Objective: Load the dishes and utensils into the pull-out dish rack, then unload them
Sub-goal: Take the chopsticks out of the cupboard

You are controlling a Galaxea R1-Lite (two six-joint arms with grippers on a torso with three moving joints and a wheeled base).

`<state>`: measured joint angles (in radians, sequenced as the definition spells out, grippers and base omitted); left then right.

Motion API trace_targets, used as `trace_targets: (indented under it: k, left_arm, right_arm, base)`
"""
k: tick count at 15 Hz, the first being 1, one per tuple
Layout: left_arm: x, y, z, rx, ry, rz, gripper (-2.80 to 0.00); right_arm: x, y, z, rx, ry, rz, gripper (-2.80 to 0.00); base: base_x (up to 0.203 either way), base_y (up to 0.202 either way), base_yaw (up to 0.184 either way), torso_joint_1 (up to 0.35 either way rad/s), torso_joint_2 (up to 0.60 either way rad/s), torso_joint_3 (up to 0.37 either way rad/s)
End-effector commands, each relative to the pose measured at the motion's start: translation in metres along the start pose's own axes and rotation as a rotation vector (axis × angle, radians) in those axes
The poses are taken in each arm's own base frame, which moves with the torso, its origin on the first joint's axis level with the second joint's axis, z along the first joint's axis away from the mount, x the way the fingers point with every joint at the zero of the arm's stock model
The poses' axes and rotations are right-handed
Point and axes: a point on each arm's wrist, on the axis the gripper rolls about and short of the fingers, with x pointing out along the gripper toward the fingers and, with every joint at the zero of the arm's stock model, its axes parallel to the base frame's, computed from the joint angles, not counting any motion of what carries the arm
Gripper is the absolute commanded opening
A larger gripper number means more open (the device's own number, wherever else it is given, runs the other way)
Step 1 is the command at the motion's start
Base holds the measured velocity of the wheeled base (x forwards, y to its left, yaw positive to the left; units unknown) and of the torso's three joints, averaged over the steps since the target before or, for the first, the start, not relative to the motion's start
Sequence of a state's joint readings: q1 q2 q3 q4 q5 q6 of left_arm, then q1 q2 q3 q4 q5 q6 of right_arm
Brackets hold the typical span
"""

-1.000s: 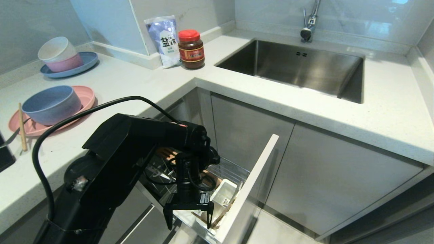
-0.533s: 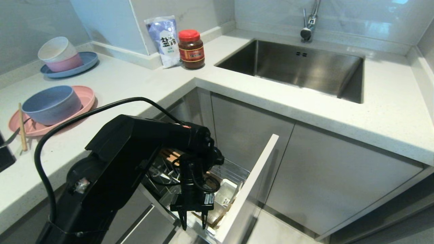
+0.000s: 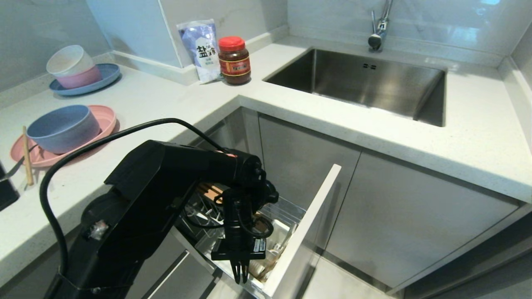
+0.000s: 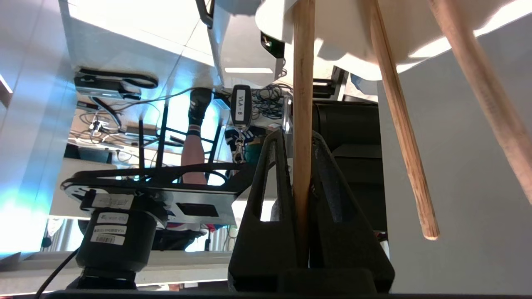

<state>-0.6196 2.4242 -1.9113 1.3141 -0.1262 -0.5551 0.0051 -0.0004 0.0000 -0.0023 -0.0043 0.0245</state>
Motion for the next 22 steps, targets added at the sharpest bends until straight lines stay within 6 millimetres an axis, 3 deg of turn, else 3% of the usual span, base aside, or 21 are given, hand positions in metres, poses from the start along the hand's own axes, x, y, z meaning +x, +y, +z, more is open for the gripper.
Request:
trace_targets:
  k: [1,5,9,15,18,22]
  left_arm:
    - [-0.007,0.0,-0.007,0.004,0.011,-0.01,-2.8]
    - [-0.049,0.008,-0.042,0.027,-0.017,-0.075,-2.8]
    - [-0.092,0.018,-0.093,0.087,-0.064,-0.141,-2.8]
    - [-0.136,0.035,-0.161,0.183,-0.169,-0.215,-2.8]
    - [-0.161,0.054,-0.202,0.234,-0.285,-0.286,-2.8]
    - [-0.189,0.096,-0.261,0.272,-0.507,-0.353,-2.8]
  right_arm:
    - [0.0,0.0,0.0,0.0,-0.003,0.0,-2.8]
    - [0.0,0.0,0.0,0.0,-0.003,-0.001,-2.8]
    - [0.0,0.0,0.0,0.0,-0.003,0.0,-2.8]
    - [0.0,0.0,0.0,0.0,-0.003,0.0,-2.8]
    - [0.0,0.0,0.0,0.0,-0.003,-0.001,-2.8]
    - [0.0,0.0,-0.001,0.0,-0.002,0.0,-2.8]
  base:
    - [0.0,0.0,0.0,0.0,0.0,0.0]
    - [0.0,0.0,0.0,0.0,0.0,0.0]
    - [0.0,0.0,0.0,0.0,0.0,0.0]
    - [0.0,0.0,0.0,0.0,0.0,0.0]
    - [0.0,0.0,0.0,0.0,0.0,0.0]
    - [0.0,0.0,0.0,0.0,0.0,0.0]
